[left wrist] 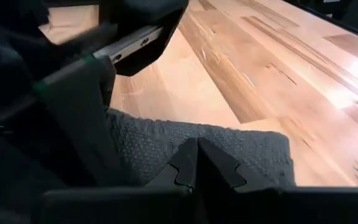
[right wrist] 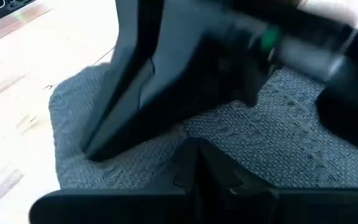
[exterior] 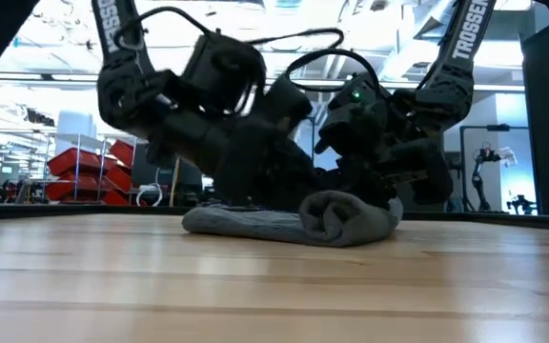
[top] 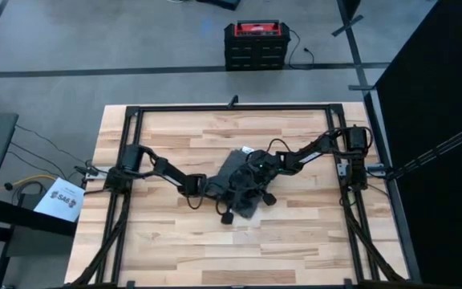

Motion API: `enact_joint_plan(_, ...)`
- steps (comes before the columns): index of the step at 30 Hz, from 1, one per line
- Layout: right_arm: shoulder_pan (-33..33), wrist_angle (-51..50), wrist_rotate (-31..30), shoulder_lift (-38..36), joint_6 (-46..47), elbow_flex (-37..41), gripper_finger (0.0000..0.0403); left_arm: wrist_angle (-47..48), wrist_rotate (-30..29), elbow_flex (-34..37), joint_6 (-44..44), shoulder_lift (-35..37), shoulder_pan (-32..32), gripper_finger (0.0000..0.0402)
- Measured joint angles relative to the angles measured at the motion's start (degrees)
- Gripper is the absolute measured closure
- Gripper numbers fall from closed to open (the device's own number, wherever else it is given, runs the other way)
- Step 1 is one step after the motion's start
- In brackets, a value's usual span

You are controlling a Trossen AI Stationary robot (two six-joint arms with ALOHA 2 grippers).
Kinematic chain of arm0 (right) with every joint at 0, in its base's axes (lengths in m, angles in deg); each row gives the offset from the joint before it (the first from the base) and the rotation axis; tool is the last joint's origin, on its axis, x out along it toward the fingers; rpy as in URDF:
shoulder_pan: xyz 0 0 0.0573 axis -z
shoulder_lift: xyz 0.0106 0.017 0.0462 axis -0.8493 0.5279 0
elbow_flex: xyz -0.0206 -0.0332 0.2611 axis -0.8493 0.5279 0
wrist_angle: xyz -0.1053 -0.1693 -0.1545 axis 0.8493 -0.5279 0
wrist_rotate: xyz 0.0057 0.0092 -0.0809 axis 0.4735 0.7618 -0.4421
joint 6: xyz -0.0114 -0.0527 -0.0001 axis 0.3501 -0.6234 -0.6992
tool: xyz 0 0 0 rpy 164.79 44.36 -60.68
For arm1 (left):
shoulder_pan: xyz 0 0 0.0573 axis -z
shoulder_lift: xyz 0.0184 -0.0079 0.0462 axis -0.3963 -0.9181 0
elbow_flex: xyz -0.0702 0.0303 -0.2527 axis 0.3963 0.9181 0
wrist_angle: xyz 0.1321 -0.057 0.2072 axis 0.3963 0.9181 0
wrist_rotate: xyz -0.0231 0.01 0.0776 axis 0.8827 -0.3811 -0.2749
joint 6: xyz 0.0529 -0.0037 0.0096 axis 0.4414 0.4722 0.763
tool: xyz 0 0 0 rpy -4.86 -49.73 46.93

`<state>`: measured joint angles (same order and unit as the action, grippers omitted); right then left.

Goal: Roll towel
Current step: Roll the gray towel

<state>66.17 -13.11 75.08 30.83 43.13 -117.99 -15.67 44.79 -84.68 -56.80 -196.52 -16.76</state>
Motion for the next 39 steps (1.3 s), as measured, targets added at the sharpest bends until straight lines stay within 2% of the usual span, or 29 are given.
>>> enact_joint_plan(7,1.7,-1.4,-2.1,-1.8,-0.3,0.1,0.0403,0.1,0.1,-0.5,-1.5,-2.0,-0.4,0.0402)
enact_joint_plan(12,4.9,-11.3,-5.7,-9.3,-5.5,0.1,0.0403,0.6,0.1,-0.4,-1.2,-2.0,-0.3,0.0402)
enact_joint_plan(16,6.0,-16.2,-5.9,-13.2,-9.4,0.1,0.0403,0.3,0.1,-0.4,-1.1,-2.1,-0.4,0.0402)
enact_joint_plan(26,2.0,-19.2,-3.0,-9.7,-8.2,0.1,0.0403,0.3,0.4,-0.3,-2.3,-2.1,-1.2,0.0402)
enact_joint_plan(31,1.9,-13.6,-3.1,-9.1,-6.1,3.2,0.0403,0.3,0.4,-0.2,-3.0,-1.8,-1.5,0.0402)
enact_joint_plan(36,2.4,-12.0,-3.1,-9.1,-4.6,4.2,0.0403,7.4,-0.9,0.1,0.1,4.0,-2.3,0.0402)
enact_joint_plan(39,2.3,-12.0,-3.2,-9.1,-4.6,4.3,0.0403,11.4,-5.7,0.1,3.4,8.3,-4.4,0.0402)
